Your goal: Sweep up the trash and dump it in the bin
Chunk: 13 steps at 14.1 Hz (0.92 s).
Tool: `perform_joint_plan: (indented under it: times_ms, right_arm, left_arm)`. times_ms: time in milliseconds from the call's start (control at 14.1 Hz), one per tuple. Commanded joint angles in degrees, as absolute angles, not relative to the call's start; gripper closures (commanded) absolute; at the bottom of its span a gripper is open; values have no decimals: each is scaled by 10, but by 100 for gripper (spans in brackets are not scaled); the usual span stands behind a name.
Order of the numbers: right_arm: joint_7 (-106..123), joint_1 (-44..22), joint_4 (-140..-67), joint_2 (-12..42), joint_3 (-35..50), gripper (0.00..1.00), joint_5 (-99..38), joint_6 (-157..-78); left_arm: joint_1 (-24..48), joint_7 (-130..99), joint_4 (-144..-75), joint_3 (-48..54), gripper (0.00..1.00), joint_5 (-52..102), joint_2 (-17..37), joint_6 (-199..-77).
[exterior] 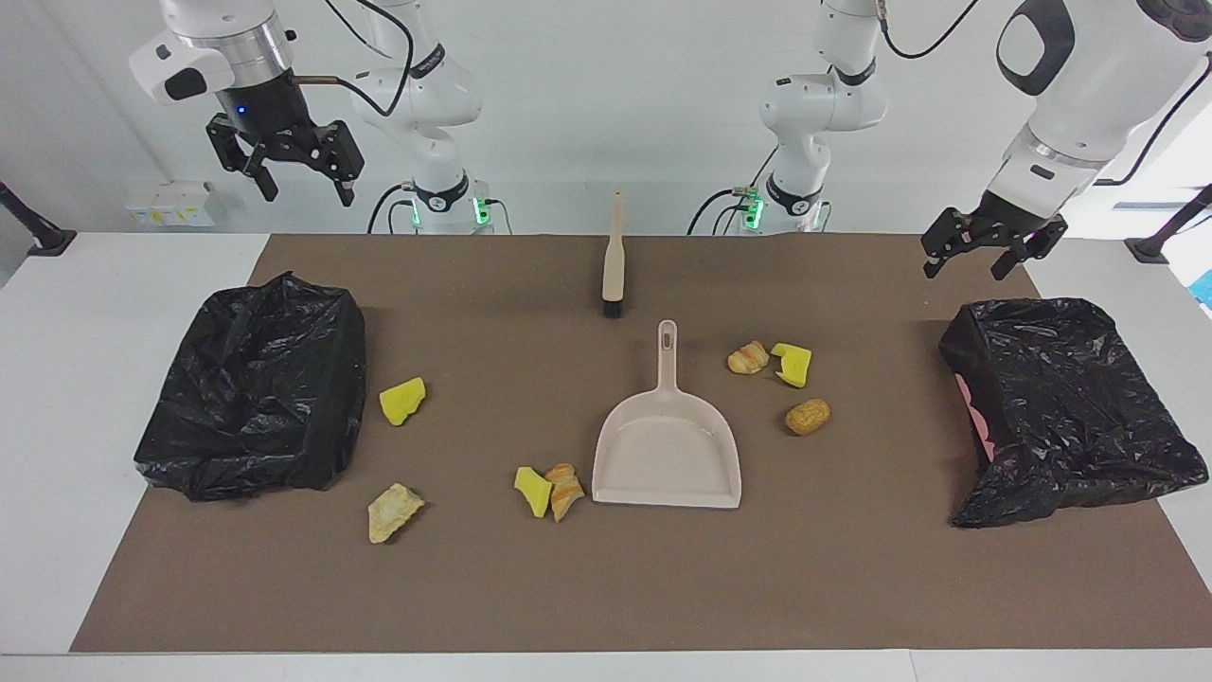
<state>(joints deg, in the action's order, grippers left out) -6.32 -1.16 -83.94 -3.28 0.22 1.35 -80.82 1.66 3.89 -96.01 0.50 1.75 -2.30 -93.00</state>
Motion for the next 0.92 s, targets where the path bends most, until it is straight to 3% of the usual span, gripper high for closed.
perform_joint_plan:
  times_ms: [0, 569, 853]
  right_arm:
    - [-53, -5, -848, -40, -3, 0, 11, -807]
    - [-70, -18, -850, -33, 4, 0, 11, -822]
    - [-104, -72, -846, -5, 4, 0, 16, -856]
  left_arm:
    - [55, 44, -976, 4, 0, 18, -44, -907]
    - [271, -76, -1090, 4, 0, 18, -115, -924]
    - [365, -120, -1156, 4, 0, 24, -155, -959]
